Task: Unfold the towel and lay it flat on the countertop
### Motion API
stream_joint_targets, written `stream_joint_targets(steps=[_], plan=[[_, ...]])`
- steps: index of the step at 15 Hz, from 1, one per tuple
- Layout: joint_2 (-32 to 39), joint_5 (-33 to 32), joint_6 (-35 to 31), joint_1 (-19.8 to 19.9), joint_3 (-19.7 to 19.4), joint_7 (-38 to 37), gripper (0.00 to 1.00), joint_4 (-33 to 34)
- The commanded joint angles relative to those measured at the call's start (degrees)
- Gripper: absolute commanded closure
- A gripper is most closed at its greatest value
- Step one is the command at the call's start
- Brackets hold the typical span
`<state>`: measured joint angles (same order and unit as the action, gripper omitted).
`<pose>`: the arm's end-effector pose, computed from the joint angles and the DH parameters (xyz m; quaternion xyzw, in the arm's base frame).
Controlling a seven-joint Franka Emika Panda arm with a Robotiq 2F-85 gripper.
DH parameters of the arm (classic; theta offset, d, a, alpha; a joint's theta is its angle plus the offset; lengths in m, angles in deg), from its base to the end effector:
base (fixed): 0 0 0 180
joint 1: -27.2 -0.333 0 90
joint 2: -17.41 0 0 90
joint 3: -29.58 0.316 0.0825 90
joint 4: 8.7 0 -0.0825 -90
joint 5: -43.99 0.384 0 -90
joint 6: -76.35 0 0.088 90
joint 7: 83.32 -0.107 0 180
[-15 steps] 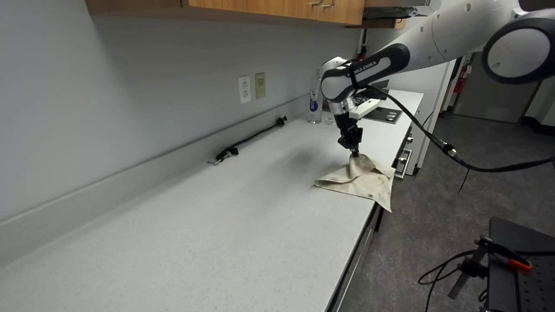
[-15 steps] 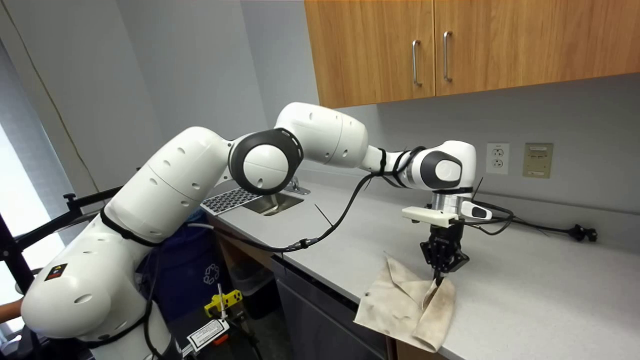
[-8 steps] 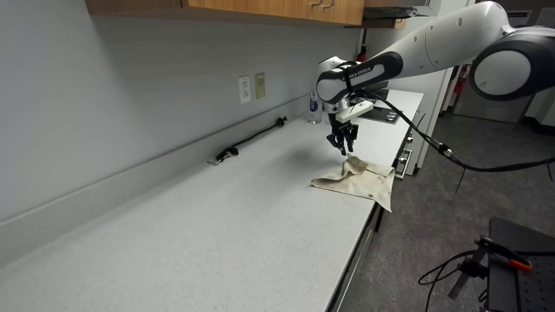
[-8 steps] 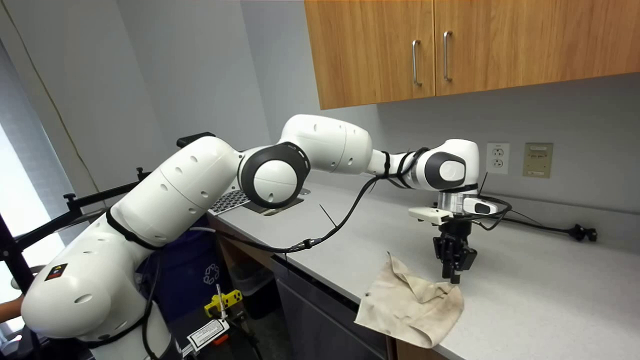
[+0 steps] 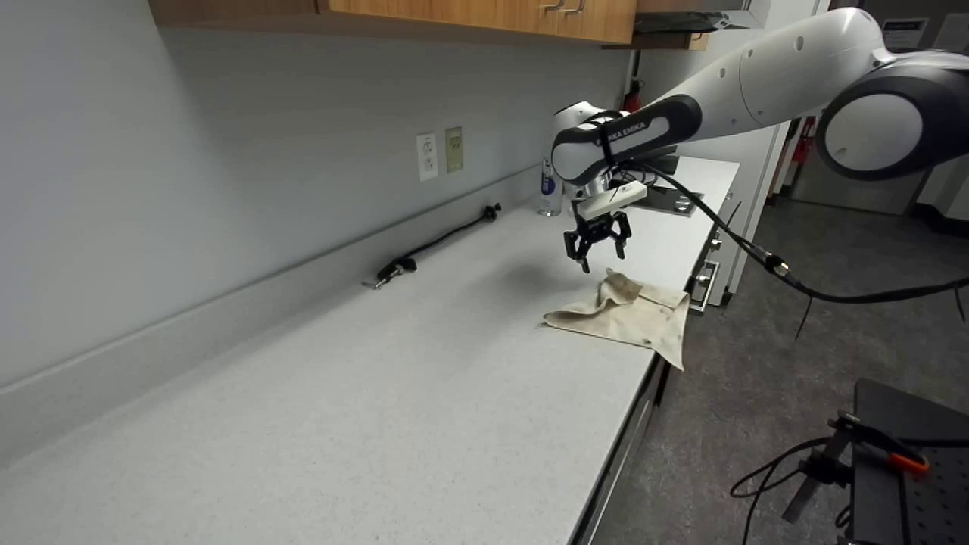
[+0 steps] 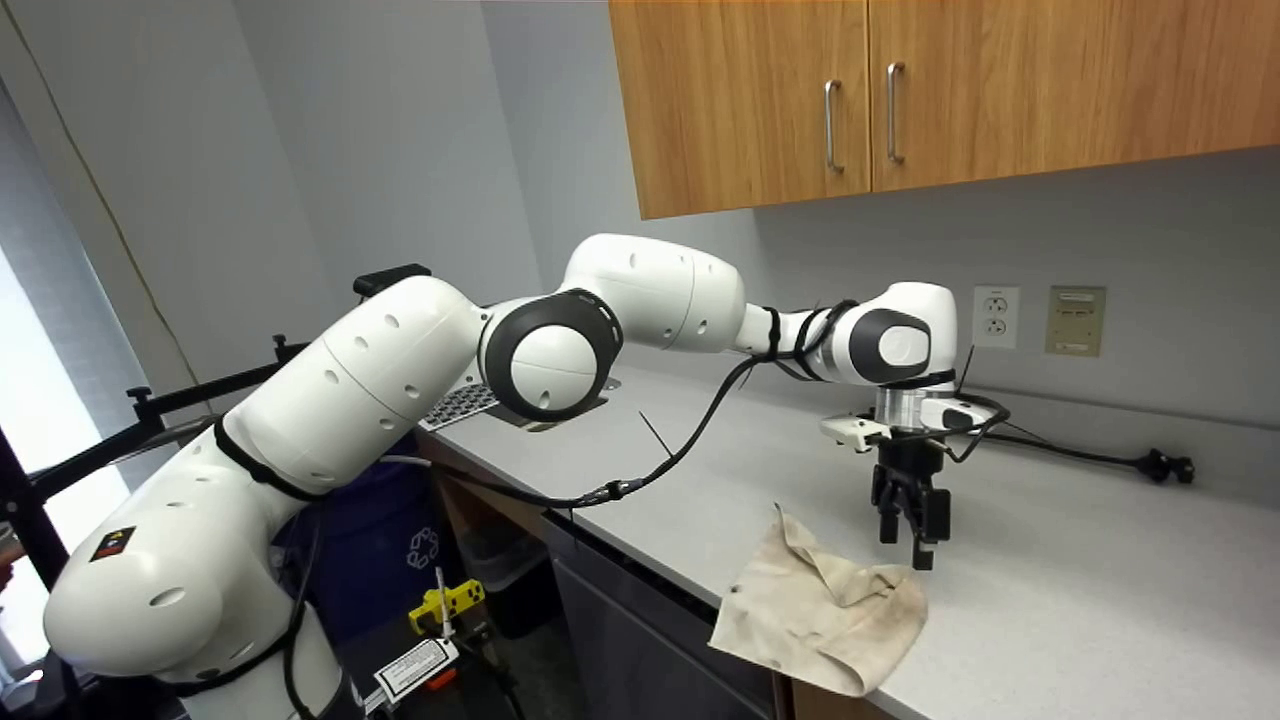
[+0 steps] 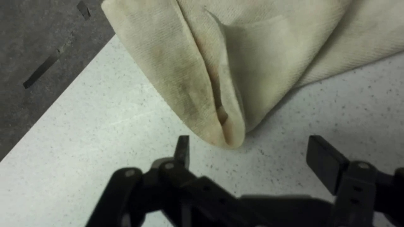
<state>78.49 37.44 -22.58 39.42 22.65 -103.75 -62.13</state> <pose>0.7225 -0.2263 0.2074 0.9397 -0.2957 -0.1298 0.1126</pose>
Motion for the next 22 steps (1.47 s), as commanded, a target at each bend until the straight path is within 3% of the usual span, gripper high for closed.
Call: stream_joint_targets(steps=[1,8,9,14,16,17,19,22], plan=[[-3.9,-1.4,2.8,-1.0,-0.1,2.0,0.0,-6.2],[-14.2,-5.4,-3.7,-2.6,0.1,5.7,0.0,-23.9],[-15.5,-5.2,-5.4,-3.7,-1.4,7.4,0.0,-26.1],[-19.9,-5.4,-16.1,-2.6,-1.1,14.2,0.01,-36.7],[-20.6,-5.2,-19.5,-2.2,-1.2,16.8,0.11,-39.3],[-20.6,-5.1,-20.5,-2.2,-1.3,17.5,0.33,-40.1],[-21.1,-5.3,-21.9,-2.3,-1.6,18.9,0.37,-41.7],[-21.7,-5.5,-22.4,-2.6,-2.2,19.4,0.62,-43.1]])
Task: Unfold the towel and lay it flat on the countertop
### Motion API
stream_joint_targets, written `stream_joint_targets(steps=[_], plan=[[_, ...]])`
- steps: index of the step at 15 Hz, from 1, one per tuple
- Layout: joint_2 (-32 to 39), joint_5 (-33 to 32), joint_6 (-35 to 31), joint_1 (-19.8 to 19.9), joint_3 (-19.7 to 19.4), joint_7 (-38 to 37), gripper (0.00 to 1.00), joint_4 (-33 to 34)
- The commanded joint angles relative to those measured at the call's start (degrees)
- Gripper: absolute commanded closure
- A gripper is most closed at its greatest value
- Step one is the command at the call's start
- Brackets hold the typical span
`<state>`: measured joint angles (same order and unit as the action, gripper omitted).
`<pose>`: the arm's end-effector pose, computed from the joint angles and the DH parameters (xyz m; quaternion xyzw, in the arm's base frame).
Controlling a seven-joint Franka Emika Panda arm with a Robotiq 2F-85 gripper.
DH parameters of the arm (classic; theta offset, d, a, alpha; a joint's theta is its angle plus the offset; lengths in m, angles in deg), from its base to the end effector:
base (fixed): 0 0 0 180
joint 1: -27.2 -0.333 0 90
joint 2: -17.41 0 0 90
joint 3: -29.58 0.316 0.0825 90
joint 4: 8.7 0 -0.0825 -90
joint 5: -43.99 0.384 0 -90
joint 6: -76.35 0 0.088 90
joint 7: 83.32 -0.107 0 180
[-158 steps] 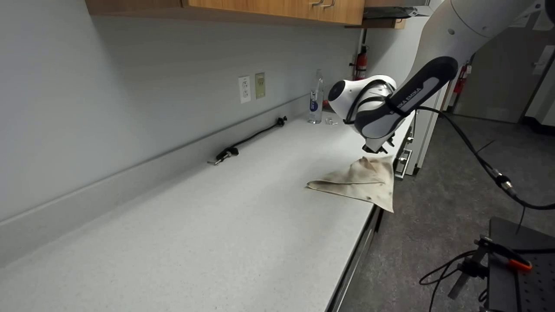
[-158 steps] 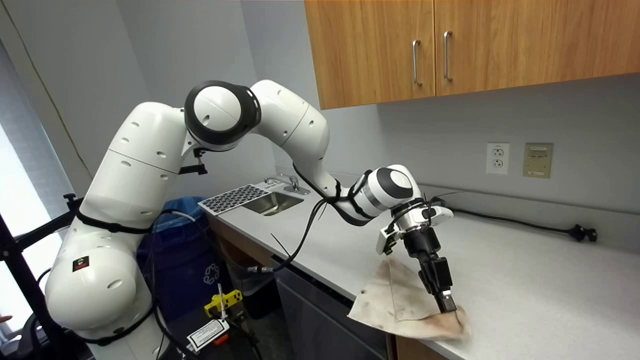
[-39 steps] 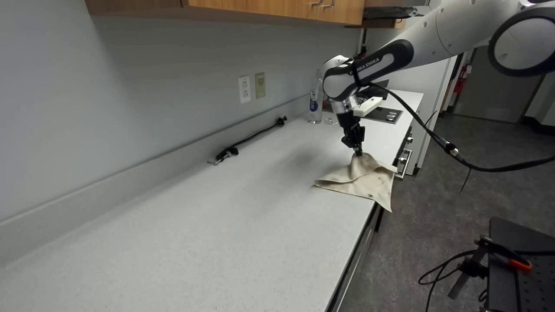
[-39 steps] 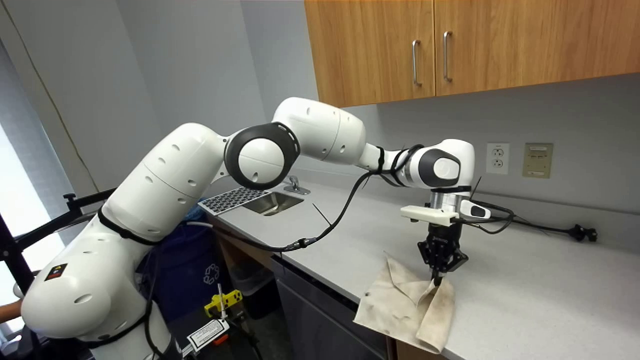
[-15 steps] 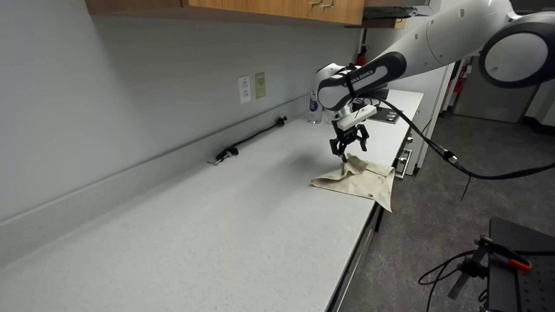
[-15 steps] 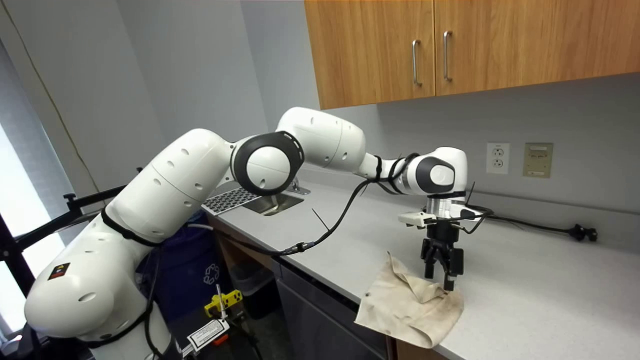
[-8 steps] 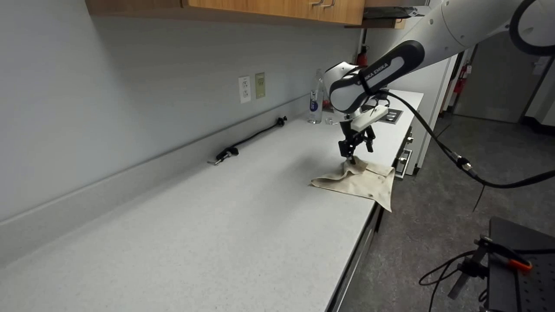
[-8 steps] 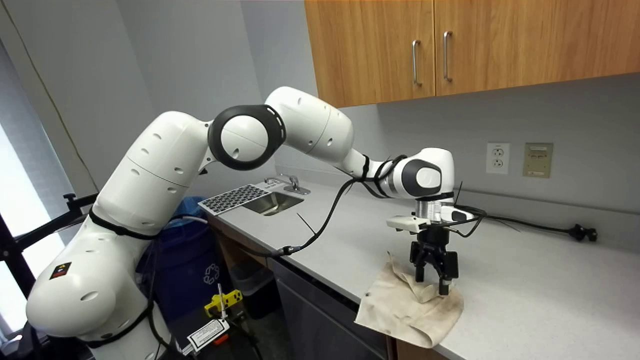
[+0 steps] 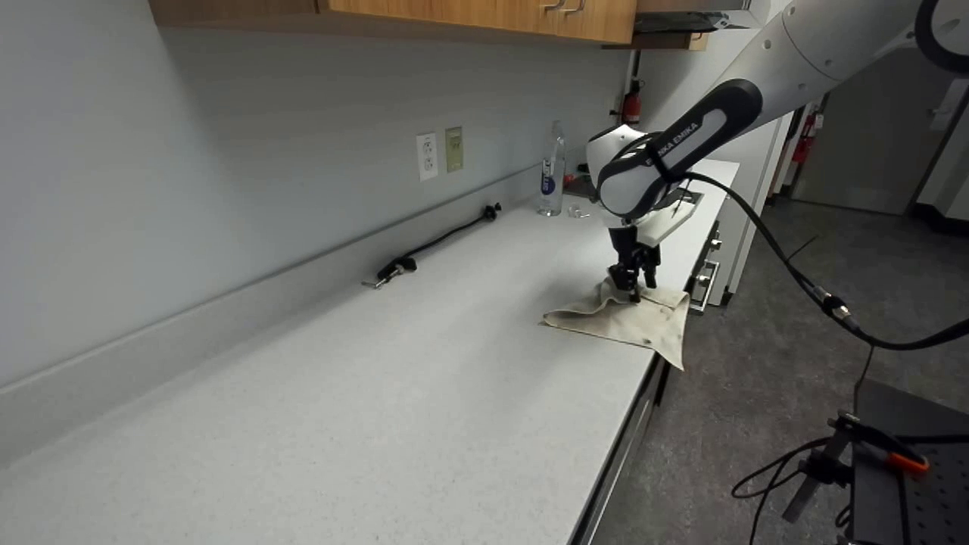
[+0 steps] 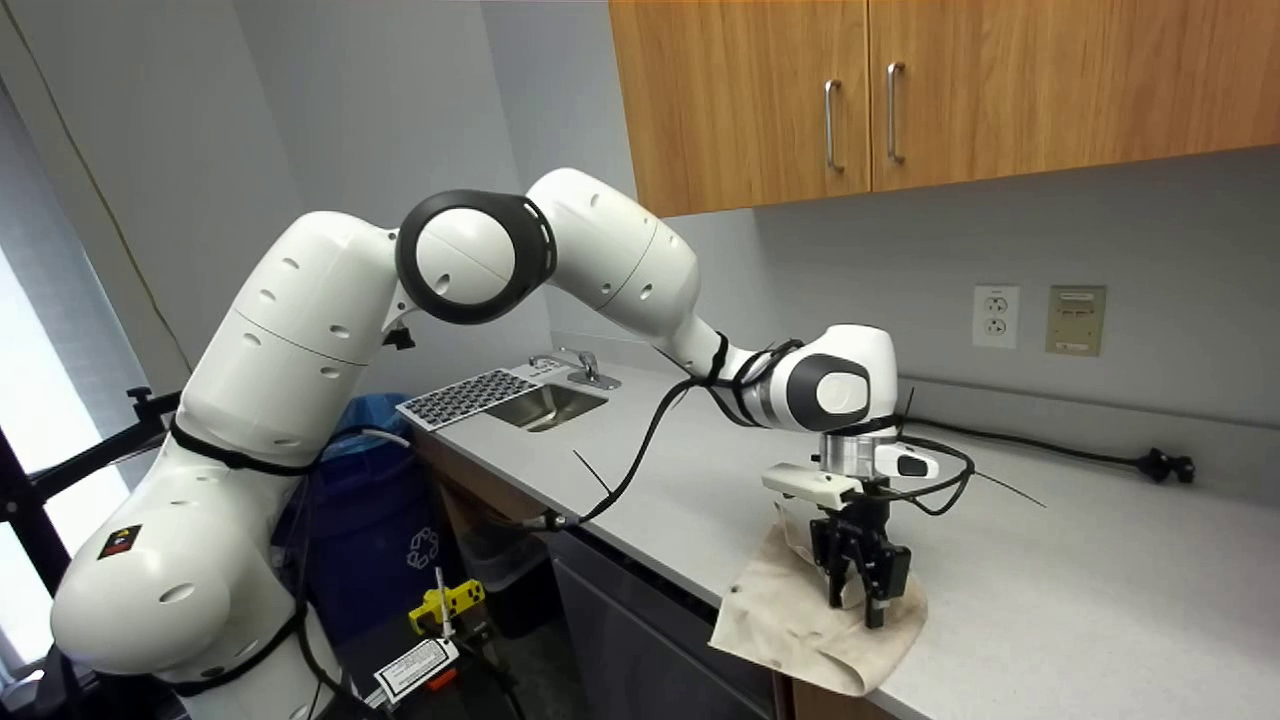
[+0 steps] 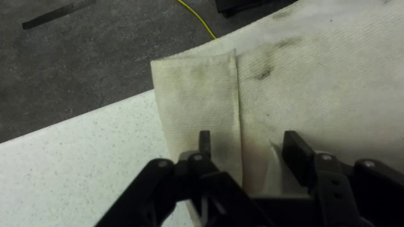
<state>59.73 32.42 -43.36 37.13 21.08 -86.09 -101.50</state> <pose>0.6276 -0.2094 0.1768 0.9766 -0.1083 -0.1478 0.1127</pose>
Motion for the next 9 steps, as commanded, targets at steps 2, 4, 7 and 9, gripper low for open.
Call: stream_joint_targets(steps=[2,4,7,9], plan=[[-3.3,-0.4,-0.8,-0.5,-0.8,1.4,0.78,-4.2],[-3.8,-0.4,0.1,-0.6,-1.0,1.1,0.91,-4.4],[-4.6,-0.4,0.8,-0.9,-1.1,0.6,1.0,-4.8],[-5.1,-0.4,0.8,-1.1,-1.0,0.7,1.0,-4.9]])
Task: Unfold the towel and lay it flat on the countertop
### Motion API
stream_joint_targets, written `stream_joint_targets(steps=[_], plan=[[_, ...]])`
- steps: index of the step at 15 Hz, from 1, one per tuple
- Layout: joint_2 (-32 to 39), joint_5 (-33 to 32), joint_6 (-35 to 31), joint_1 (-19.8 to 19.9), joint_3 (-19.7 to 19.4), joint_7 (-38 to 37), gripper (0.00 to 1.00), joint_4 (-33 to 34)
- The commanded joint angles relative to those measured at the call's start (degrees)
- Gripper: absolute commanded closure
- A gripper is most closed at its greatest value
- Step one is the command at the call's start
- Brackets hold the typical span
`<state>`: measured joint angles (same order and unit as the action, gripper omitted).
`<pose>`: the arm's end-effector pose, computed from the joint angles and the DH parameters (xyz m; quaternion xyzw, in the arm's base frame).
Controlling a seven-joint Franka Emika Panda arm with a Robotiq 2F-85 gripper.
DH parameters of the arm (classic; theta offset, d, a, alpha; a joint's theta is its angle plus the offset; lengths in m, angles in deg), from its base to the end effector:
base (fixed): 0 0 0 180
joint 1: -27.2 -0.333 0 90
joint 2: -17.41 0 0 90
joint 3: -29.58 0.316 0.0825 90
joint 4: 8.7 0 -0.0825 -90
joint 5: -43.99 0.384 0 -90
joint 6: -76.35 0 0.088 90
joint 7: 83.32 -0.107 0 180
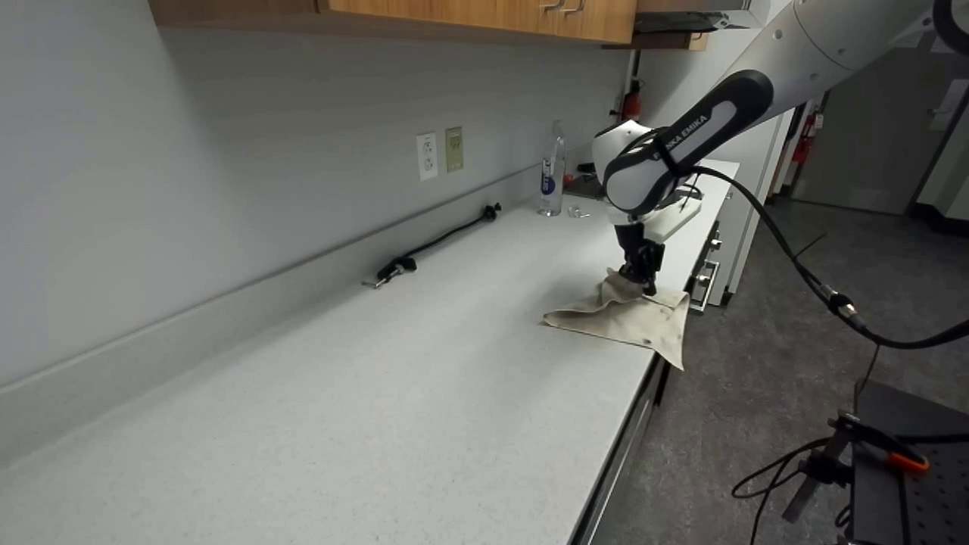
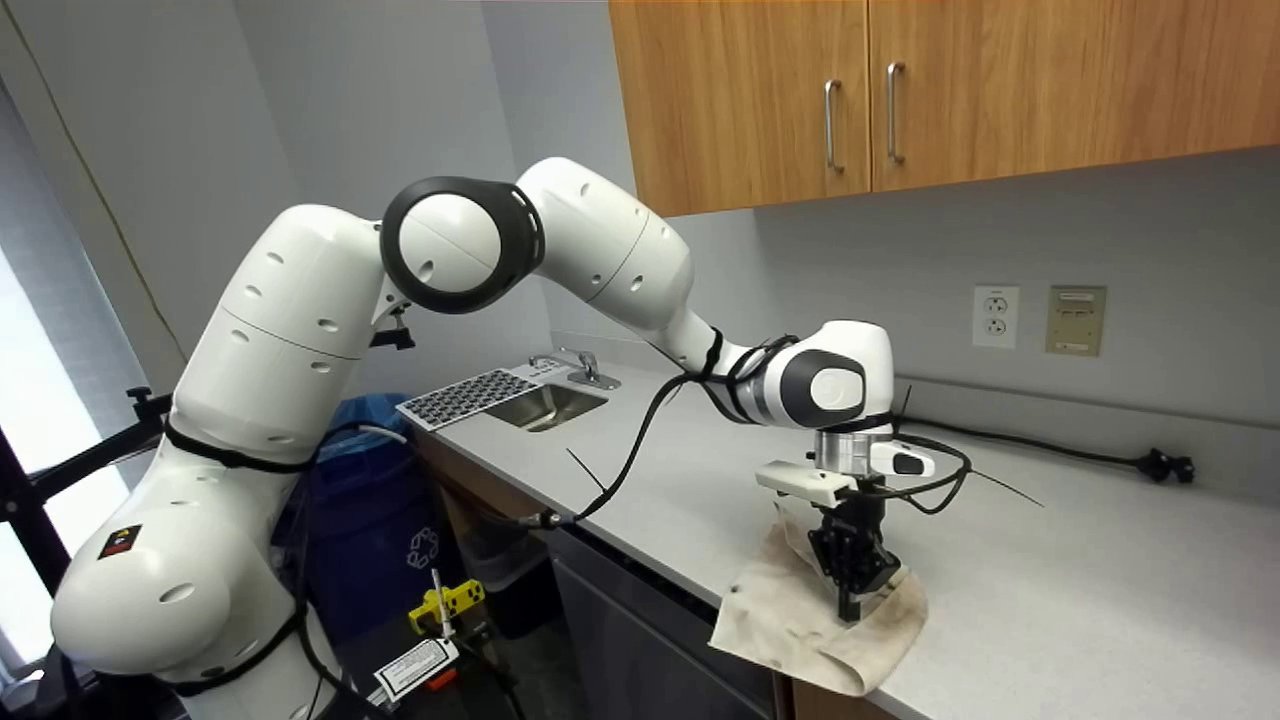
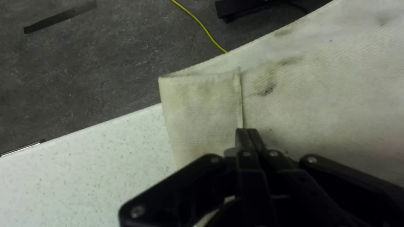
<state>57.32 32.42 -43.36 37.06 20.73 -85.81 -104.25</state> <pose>0.6170 -0.2104 0.1860 0.9762 -0.1094 -0.1511 0.1109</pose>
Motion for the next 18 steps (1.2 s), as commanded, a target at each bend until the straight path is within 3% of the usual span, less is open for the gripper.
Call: stream_joint_targets(steps=[1,10,14,18], plan=[[-2.9,-0.4,0.7,-1.1,-0.5,0.4,1.0,-2.2],[-2.8,1.0,-1.8,-2.7,1.1,-0.8,1.0,3.7],[-1.3,4.7,-2.7,-3.0,0.9,-6.5,1.0,9.6],[1.6,2.9,-7.5,-5.0,-2.0,-17.1,1.0,15.1]])
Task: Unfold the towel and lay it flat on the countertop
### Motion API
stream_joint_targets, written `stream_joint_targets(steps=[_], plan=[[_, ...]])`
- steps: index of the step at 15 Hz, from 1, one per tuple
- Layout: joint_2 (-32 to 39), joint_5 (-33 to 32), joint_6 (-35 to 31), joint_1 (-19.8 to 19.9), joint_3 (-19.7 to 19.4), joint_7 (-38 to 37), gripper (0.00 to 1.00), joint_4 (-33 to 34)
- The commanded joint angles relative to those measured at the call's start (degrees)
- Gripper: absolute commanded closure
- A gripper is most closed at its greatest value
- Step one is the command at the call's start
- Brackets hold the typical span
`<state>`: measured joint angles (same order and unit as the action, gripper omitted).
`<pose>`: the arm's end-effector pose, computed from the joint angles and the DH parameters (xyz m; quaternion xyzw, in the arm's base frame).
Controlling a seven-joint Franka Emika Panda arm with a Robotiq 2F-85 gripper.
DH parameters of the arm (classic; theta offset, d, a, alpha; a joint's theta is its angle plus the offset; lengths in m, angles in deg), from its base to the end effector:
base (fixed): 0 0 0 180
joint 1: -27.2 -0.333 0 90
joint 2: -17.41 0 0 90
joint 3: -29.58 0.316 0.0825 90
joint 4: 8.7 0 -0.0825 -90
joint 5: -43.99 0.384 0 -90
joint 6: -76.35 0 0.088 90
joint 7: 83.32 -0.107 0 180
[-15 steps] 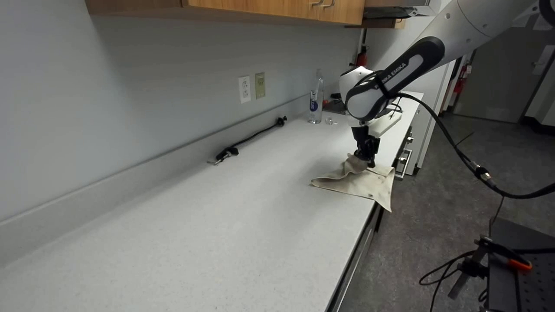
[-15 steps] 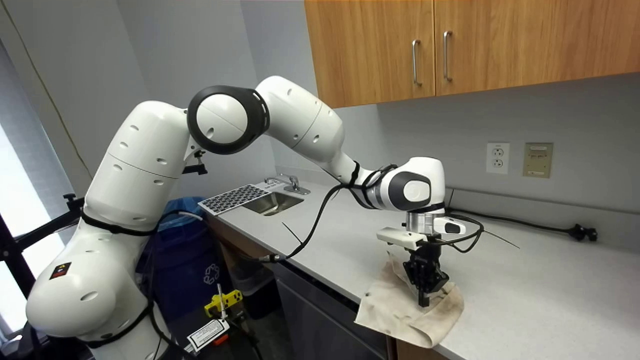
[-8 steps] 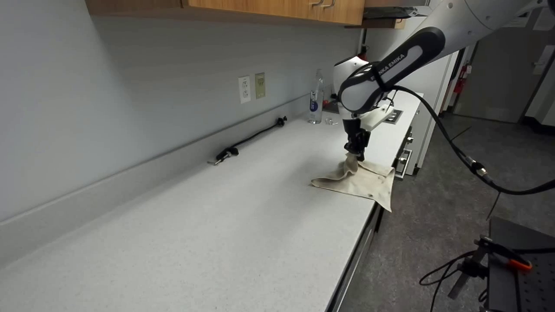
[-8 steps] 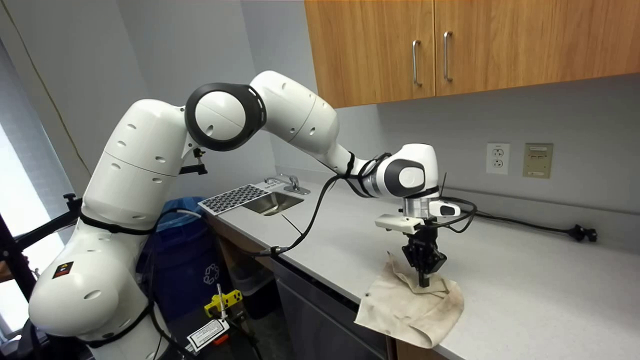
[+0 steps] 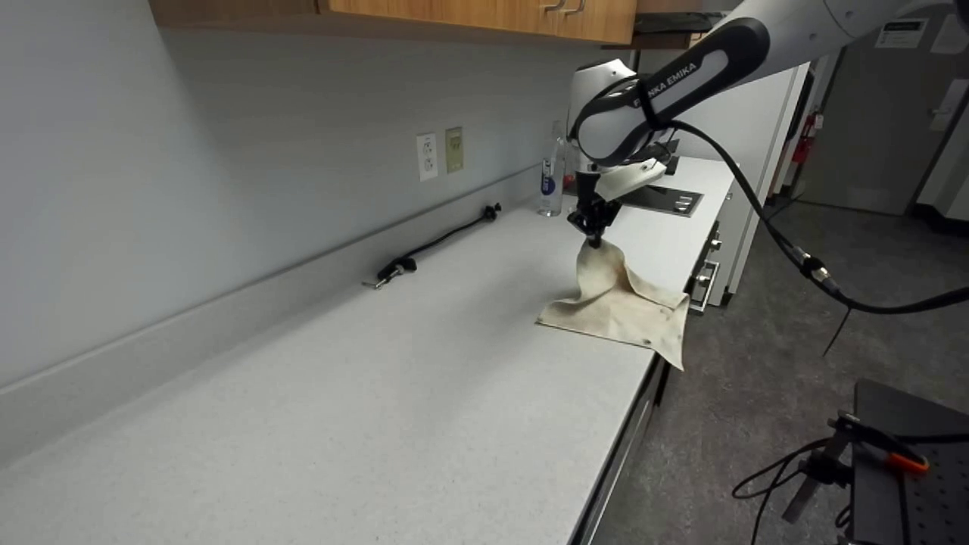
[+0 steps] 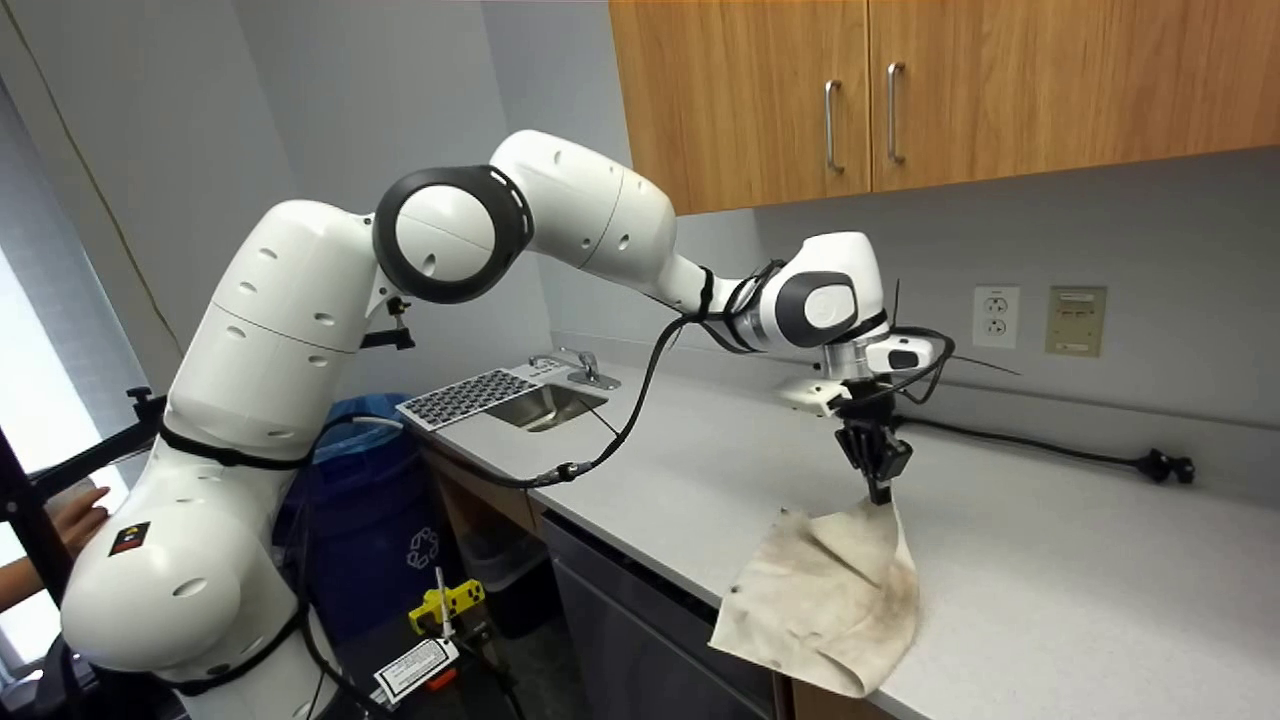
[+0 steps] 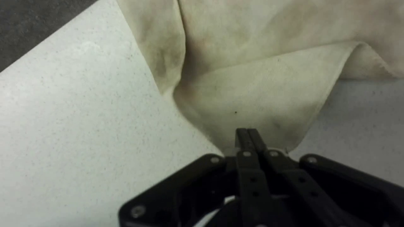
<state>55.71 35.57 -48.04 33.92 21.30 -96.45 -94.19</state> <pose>0.6939 -0.1736 0.2835 0.9768 -0.1864 0.0058 0.1054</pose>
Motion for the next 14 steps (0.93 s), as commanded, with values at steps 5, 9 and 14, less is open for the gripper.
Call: stream_joint_targets(steps=[5,9,14], plan=[[9.2,-4.4,-5.2,-4.8,-8.6,-18.3,1.0,12.2],[14.2,-5.9,-1.6,-5.1,-11.3,-22.0,0.66,17.6],[15.9,-6.8,1.8,-5.0,-12.3,-23.2,0.27,18.7]])
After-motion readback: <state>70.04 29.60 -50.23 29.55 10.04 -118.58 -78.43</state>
